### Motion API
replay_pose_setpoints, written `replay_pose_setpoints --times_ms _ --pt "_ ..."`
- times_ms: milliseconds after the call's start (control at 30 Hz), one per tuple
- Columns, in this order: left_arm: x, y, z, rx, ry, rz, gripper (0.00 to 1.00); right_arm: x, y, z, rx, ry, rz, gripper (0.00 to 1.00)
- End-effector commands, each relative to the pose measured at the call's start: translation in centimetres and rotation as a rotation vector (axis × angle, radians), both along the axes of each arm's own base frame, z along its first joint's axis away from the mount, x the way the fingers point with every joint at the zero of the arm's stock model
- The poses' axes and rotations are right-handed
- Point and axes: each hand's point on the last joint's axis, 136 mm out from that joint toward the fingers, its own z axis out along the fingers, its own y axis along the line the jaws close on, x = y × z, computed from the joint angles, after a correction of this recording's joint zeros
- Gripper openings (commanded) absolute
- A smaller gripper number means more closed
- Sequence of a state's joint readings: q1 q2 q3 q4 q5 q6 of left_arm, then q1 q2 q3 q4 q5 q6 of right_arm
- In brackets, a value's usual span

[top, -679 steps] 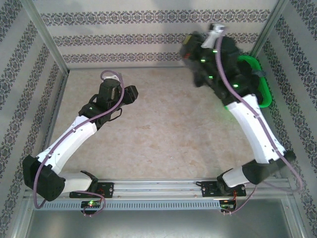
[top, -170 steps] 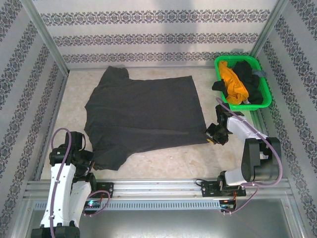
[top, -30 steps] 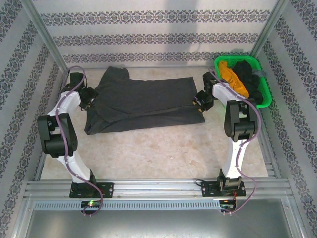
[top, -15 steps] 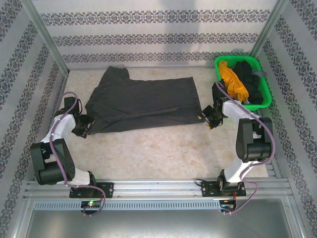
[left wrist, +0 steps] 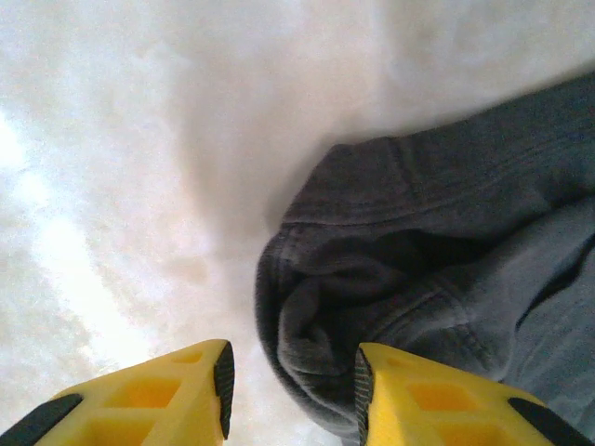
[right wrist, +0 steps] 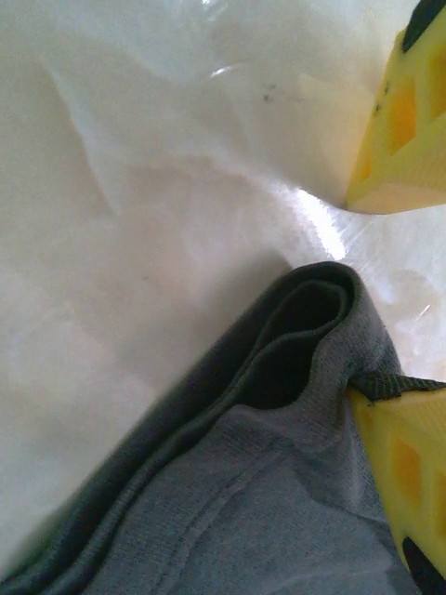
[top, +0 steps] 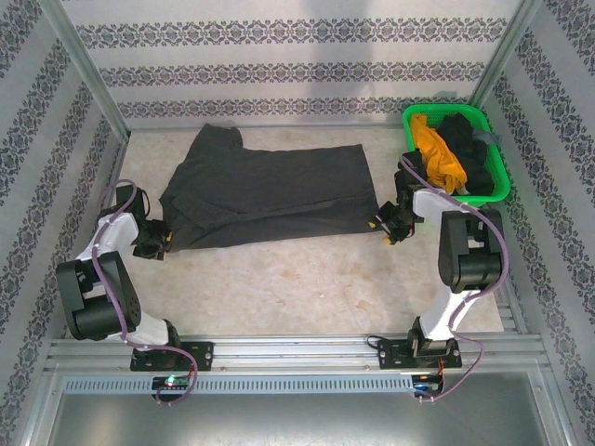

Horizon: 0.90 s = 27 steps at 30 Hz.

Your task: Fold and stack the t-shirts

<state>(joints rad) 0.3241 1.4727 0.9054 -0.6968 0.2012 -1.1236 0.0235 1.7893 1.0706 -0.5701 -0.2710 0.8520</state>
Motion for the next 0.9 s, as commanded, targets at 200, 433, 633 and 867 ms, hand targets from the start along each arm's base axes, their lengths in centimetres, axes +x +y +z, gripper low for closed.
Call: replay_pose_setpoints --times_ms 200,433,633,867 --pt "0.5 0.5 -1.6 -0.028 0.021 0.113 0.29 2.3 0.4 -0.5 -0.009 -0.022 0.017 0.39" --pt "1.8 1.7 -0.8 0.012 0.011 0.116 0.0 2.8 -0.2 -0.6 -0.061 -0.025 0.024 0.03" --pt "0.7 3.4 1.9 0.112 0.04 0.069 0.0 2.0 -2.2 0.7 -0.171 -0.018 0.015 0.0" --pt "-0.1 4.4 2.8 0.156 0.08 0.009 0.0 0.5 -3.4 1.6 -0.226 0.003 0.01 0.0"
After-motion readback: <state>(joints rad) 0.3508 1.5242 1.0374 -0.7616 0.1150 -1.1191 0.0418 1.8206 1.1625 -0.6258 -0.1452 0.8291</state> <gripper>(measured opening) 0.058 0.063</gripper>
